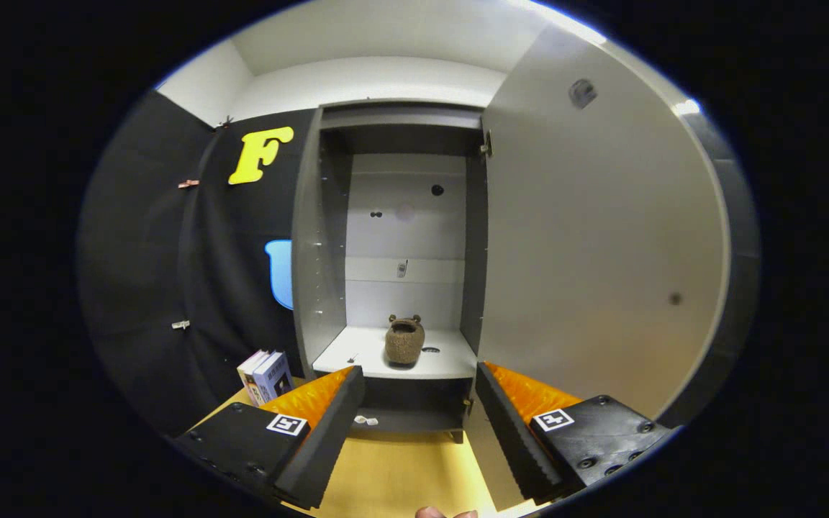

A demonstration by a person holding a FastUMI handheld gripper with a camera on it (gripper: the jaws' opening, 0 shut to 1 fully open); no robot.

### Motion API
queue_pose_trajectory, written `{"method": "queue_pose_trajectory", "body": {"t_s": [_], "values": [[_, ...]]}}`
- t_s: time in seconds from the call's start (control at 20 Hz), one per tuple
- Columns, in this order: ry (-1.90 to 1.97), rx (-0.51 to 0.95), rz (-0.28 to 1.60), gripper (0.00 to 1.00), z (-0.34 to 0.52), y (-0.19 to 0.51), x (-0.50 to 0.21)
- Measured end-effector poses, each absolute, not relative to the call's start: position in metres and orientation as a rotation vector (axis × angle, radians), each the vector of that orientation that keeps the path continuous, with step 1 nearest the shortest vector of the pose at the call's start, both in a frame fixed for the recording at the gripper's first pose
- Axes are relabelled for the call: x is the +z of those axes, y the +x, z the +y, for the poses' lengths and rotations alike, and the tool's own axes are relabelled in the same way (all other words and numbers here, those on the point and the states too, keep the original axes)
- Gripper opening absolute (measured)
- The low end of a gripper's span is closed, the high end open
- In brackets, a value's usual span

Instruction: Open the shoe cabinet door, grab the shoes and put them into the shoe cabinet, then close the shoe cabinet door.

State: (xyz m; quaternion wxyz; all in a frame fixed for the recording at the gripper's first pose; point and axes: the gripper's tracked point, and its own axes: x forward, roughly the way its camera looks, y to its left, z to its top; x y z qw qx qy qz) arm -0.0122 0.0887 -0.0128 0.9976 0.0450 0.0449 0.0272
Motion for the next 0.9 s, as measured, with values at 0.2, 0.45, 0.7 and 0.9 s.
{"method": "queue_pose_trajectory", "body": {"t_s": [0.2,0.45,0.7,0.9], "values": [[0.052,0.03,0.098,0.98,0.054,-0.078,-0.018],[0.073,-0.128,0.082,0.98,-0.029,-0.102,-0.006],[0.127,-0.239,0.099,0.97,-0.102,-0.084,-0.005],[0.176,-0.273,0.109,0.98,-0.15,-0.048,-0.016]]}}
